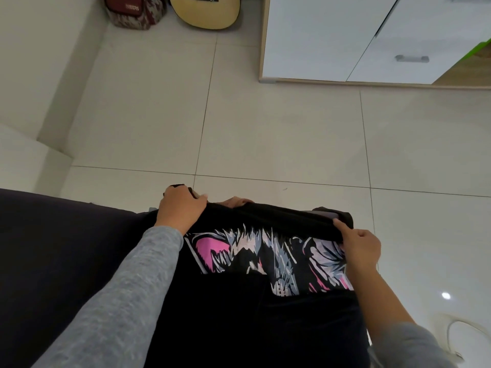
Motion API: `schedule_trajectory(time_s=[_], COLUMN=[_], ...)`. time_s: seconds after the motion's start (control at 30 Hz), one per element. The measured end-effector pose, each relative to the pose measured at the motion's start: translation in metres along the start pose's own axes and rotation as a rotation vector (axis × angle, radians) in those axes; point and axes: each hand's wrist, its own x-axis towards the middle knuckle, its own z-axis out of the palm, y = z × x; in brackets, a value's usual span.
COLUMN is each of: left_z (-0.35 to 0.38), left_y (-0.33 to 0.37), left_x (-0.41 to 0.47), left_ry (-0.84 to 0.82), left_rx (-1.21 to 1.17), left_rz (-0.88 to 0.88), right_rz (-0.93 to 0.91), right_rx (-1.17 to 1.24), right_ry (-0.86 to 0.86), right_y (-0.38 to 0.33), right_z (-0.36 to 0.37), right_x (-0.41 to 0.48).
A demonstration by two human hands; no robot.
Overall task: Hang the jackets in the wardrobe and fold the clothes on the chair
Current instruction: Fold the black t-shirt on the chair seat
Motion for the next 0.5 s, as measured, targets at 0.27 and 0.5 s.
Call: schedule_trajectory(time_s=[0.27,0.5], left_z=[0.013,0.028], left_y=[-0.007,-0.006], left_x=[0.005,-0.021], left_ry=[0.023,0.335], left_rx=[-0.335,-0.873], left_rz=[-0.293,-0.507], right_rz=[0.059,0.322], right_rx=[-0.034,0.511], right_ry=[0.033,0.098], right_y=[-0.009,-0.007], right_z=[0.003,0.003], right_x=[0.018,0.003])
